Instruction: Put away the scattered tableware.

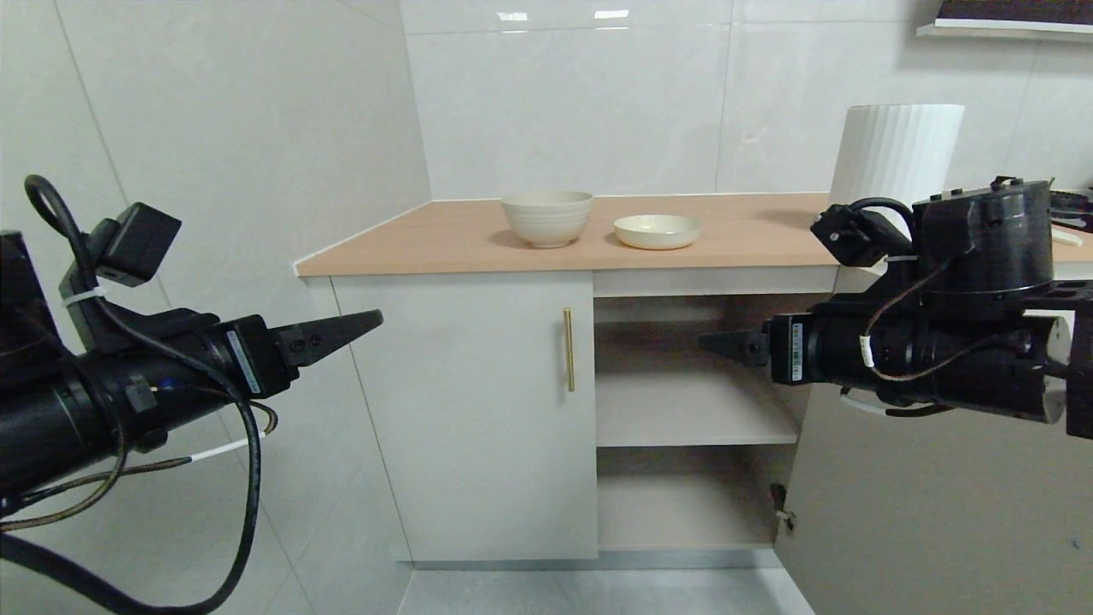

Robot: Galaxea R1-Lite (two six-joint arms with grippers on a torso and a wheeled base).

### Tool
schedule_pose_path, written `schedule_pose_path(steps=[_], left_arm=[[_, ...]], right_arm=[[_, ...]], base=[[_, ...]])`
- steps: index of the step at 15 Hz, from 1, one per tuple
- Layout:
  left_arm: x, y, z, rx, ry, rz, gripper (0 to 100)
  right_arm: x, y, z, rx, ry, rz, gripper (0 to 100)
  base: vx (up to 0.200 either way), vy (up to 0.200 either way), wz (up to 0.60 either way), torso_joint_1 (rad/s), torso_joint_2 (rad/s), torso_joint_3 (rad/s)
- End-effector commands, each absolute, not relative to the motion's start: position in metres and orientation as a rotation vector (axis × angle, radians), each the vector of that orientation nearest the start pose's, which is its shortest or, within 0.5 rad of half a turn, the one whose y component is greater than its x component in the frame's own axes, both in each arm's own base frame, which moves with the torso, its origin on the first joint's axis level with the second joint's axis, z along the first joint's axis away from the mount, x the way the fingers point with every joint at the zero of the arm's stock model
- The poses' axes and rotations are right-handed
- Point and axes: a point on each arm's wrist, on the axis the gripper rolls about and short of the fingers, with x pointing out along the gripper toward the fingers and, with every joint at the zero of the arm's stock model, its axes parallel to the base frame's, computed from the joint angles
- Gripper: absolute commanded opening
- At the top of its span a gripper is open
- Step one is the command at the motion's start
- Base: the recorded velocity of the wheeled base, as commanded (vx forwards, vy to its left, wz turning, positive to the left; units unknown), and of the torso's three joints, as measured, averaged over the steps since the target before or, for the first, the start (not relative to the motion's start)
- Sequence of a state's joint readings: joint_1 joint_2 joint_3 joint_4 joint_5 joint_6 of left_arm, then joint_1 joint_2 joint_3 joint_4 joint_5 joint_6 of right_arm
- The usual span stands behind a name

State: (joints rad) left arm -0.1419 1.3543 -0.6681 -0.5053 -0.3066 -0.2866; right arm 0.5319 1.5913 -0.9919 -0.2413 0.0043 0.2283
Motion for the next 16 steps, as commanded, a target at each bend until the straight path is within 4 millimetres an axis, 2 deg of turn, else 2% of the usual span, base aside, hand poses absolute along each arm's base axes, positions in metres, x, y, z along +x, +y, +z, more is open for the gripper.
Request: schedule_pose_path(steps=[1, 13, 16], left_arm=[[0.217, -0.038, 0.221, -0.295, 0.254, -0.418, 100], [0.220, -0.038, 0.218, -0.298, 0.265, -0.418, 100], [0.219, -0.039, 0.218, -0.300, 0.264, -0.425, 100]], right_arm=[[0.239, 0.143, 0.240, 0.137, 0.372, 0.501, 100], [0.229, 0.137, 0.249, 0.153, 0.336, 0.517, 100], [0.227, 0.136, 0.251, 0.154, 0.328, 0.518, 100]], base=[[0.200, 0.000, 0.00, 0.007, 0.00, -0.002], [0.200, 0.000, 0.00, 0.005, 0.00, 0.004], [0.000, 0.000, 0.00, 0.000, 0.00, 0.000]])
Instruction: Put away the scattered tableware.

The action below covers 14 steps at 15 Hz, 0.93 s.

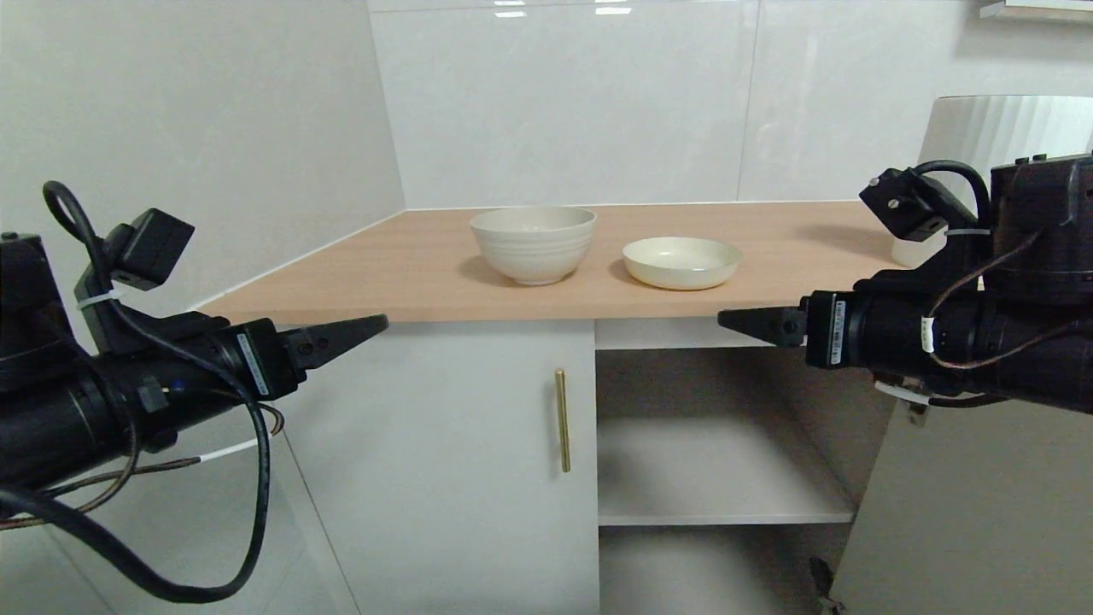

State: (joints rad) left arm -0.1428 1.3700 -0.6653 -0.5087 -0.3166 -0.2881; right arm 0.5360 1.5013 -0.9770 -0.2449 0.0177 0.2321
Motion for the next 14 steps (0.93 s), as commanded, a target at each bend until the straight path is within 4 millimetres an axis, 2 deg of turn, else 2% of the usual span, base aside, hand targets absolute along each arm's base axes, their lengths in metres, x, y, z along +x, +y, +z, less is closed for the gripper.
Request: schedule_pose_path(steps=[1, 4, 8, 14], left_arm=[[0.218, -0.039, 0.218, -0.300, 0.264, -0.436, 100], [0.218, -0.039, 0.219, -0.301, 0.263, -0.441, 100], [0.220, -0.041, 0.216, -0.302, 0.279, -0.457, 100], [0.231, -0.053, 0.200, -0.307, 0.384, -0.514, 100]], right_arm=[[0.227, 0.136, 0.250, 0.153, 0.330, 0.518, 100], [0.228, 0.136, 0.250, 0.150, 0.330, 0.518, 100], [0.229, 0.137, 0.249, 0.149, 0.334, 0.516, 100], [0.232, 0.137, 0.245, 0.144, 0.347, 0.510, 100]], base=[[0.000, 0.000, 0.00, 0.000, 0.00, 0.000], [0.000, 0.000, 0.00, 0.000, 0.00, 0.000], [0.000, 0.000, 0.00, 0.055, -0.22, -0.218], [0.000, 0.000, 0.00, 0.180, -0.49, -0.291]])
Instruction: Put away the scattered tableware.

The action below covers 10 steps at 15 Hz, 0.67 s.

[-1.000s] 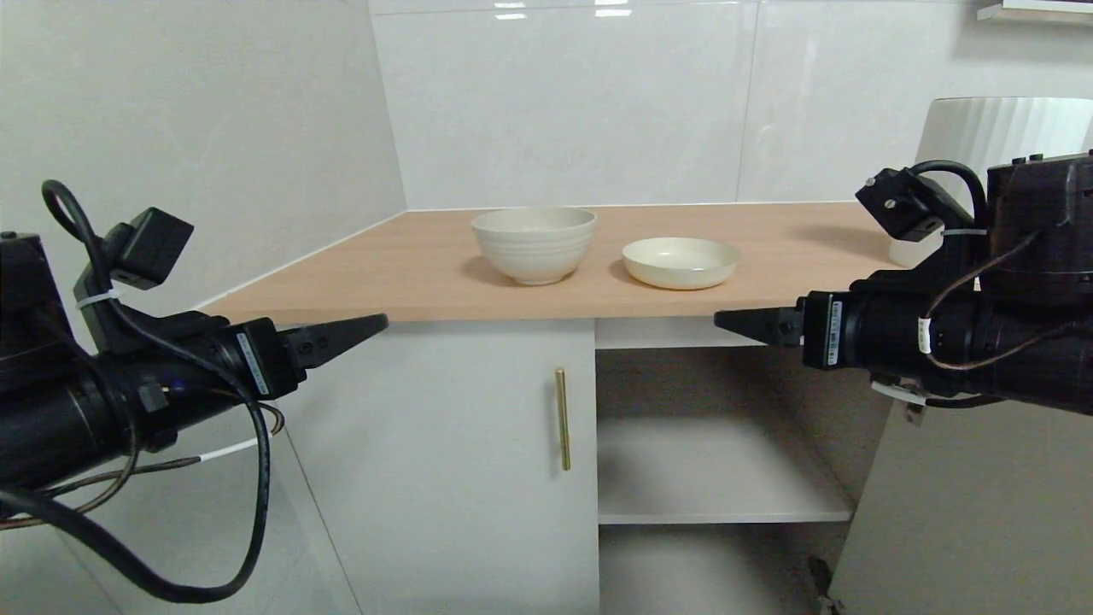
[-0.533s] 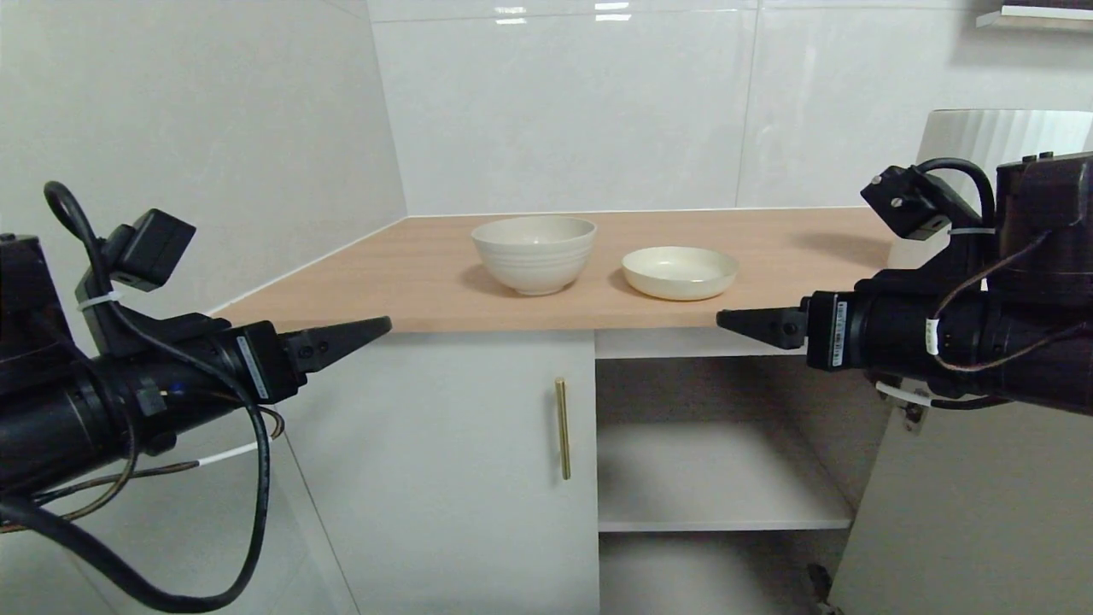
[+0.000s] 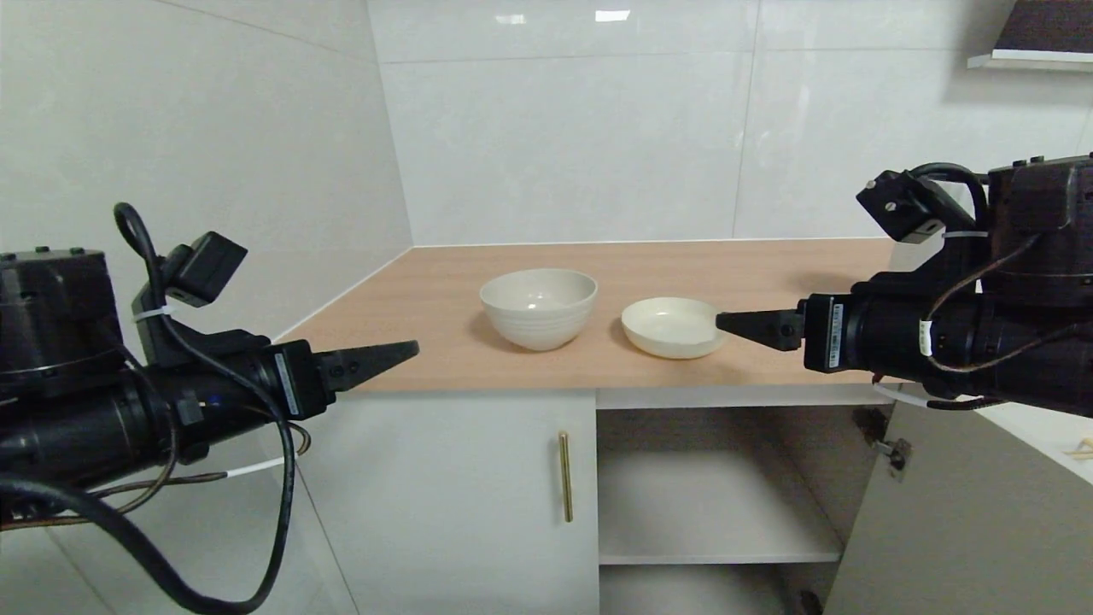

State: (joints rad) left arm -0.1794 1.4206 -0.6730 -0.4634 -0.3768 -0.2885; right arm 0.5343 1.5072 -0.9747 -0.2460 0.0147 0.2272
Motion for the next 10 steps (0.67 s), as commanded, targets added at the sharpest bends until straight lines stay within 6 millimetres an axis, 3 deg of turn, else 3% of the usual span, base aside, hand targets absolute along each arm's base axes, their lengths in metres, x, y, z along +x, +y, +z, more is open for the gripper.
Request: schedule_pose_path(steps=[1, 4, 7, 8, 10], left_arm=[[0.233, -0.054, 0.202, -0.309, 0.403, -0.514, 100], [0.242, -0.056, 0.221, -0.314, 0.473, -0.504, 100], [0.256, -0.061, 0.243, -0.316, 0.542, -0.495, 100], [0.265, -0.062, 0.252, -0.320, 0.612, -0.481, 100], [0.277, -0.068, 0.252, -0.326, 0.725, -0.469, 100]], right_arm=[[0.234, 0.137, 0.243, 0.142, 0.354, 0.504, 100], [0.244, 0.135, 0.239, 0.149, 0.343, 0.484, 100], [0.263, 0.143, 0.232, 0.145, 0.357, 0.460, 100], [0.281, 0.146, 0.224, 0.126, 0.407, 0.380, 100], [0.299, 0.153, 0.221, 0.148, 0.491, 0.294, 100]], base=[[0.000, 0.000, 0.00, 0.183, -0.46, -0.286], [0.000, 0.000, 0.00, 0.180, -0.44, -0.261], [0.000, 0.000, 0.00, 0.053, -0.13, -0.084], [0.000, 0.000, 0.00, 0.000, 0.00, 0.000], [0.000, 0.000, 0.00, 0.000, 0.00, 0.000]])
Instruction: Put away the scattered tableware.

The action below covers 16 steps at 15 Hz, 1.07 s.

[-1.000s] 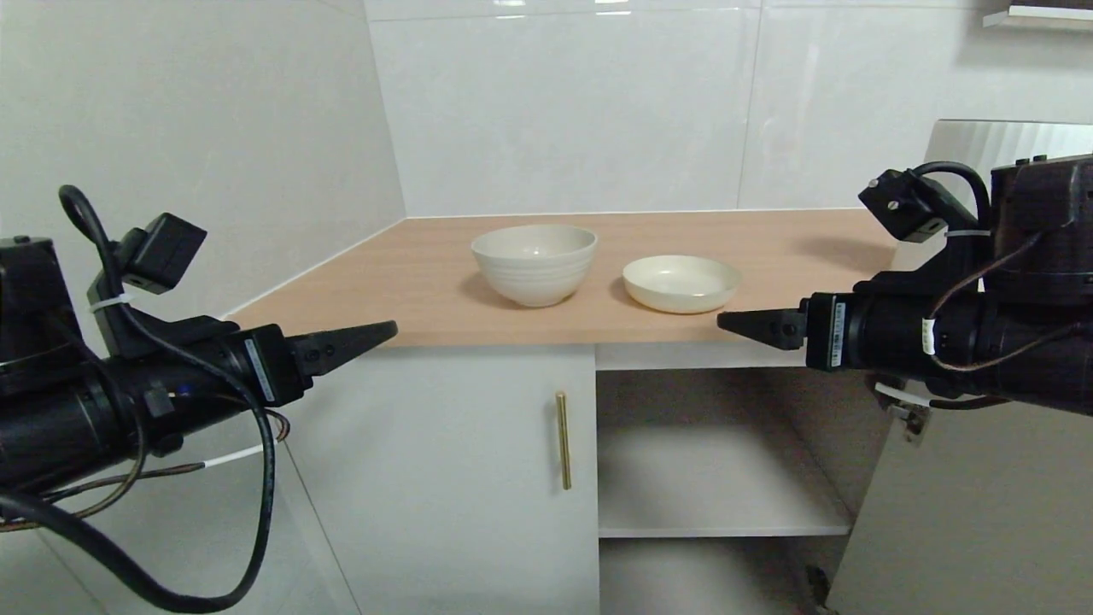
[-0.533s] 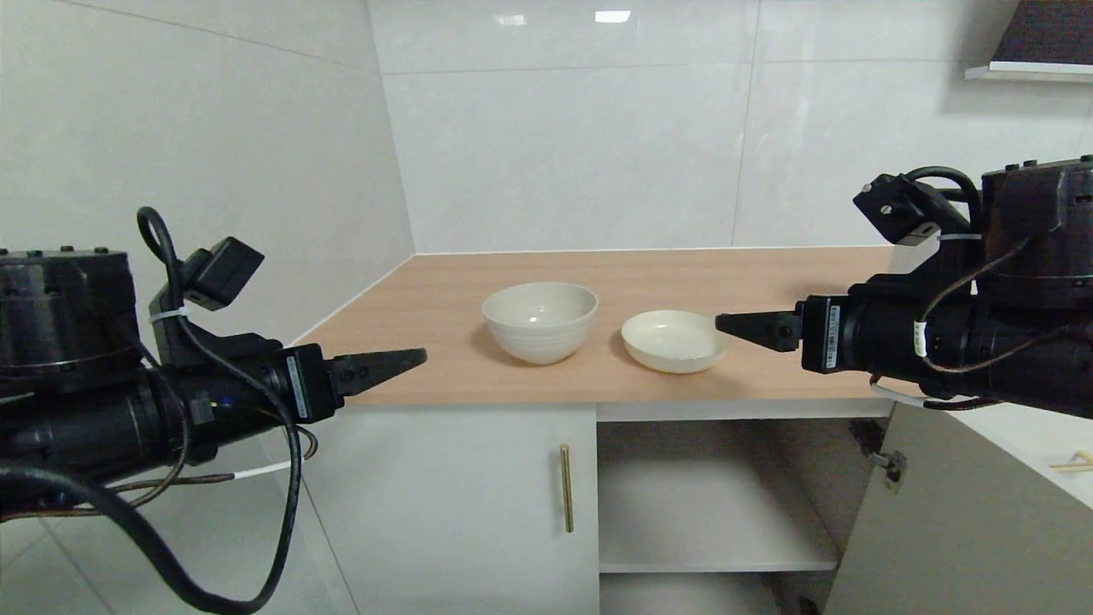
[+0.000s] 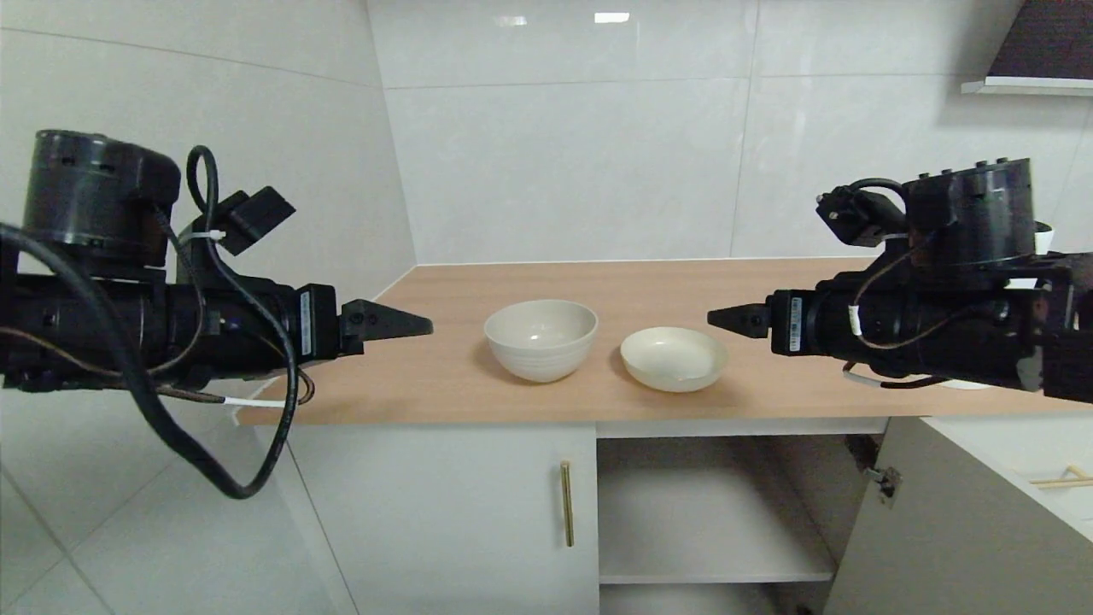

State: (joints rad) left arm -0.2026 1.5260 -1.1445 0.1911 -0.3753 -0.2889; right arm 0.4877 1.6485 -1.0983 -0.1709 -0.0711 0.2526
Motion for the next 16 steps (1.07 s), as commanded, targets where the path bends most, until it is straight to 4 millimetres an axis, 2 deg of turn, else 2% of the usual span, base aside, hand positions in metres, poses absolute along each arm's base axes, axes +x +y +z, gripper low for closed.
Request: schedule_pose_path(steps=[1, 3, 4, 9, 12, 13, 16], left_arm=[[0.284, -0.072, 0.250, -0.364, 0.761, -0.458, 100], [0.301, -0.094, 0.252, -0.576, 0.813, -0.399, 100], [0.310, -0.101, 0.249, -0.626, 0.830, -0.357, 100], [0.357, -0.129, 0.200, -0.575, 0.743, -0.114, 100], [0.365, -0.134, 0.190, -0.561, 0.720, -0.077, 100], [0.370, -0.141, 0.181, -0.554, 0.726, -0.076, 100], [0.373, -0.142, 0.176, -0.553, 0.731, -0.075, 100]], right_arm=[[0.303, 0.155, 0.222, 0.191, 0.510, 0.276, 100], [0.306, 0.156, 0.222, 0.202, 0.515, 0.258, 100], [0.307, 0.156, 0.221, 0.197, 0.513, 0.243, 100], [0.310, 0.158, 0.215, 0.191, 0.521, 0.225, 100], [0.310, 0.157, 0.215, 0.191, 0.520, 0.219, 100], [0.310, 0.157, 0.215, 0.190, 0.521, 0.220, 100], [0.309, 0.157, 0.215, 0.192, 0.520, 0.220, 100]], base=[[0.000, 0.000, 0.00, 0.000, 0.00, 0.000], [0.000, 0.000, 0.00, 0.000, 0.00, 0.000], [0.000, 0.000, 0.00, 0.051, -0.01, -0.002], [0.000, 0.000, 0.00, 0.000, 0.00, 0.000], [0.000, 0.000, 0.00, 0.000, 0.00, 0.000], [0.000, 0.000, 0.00, 0.000, 0.00, 0.000], [0.000, 0.000, 0.00, 0.000, 0.00, 0.000]])
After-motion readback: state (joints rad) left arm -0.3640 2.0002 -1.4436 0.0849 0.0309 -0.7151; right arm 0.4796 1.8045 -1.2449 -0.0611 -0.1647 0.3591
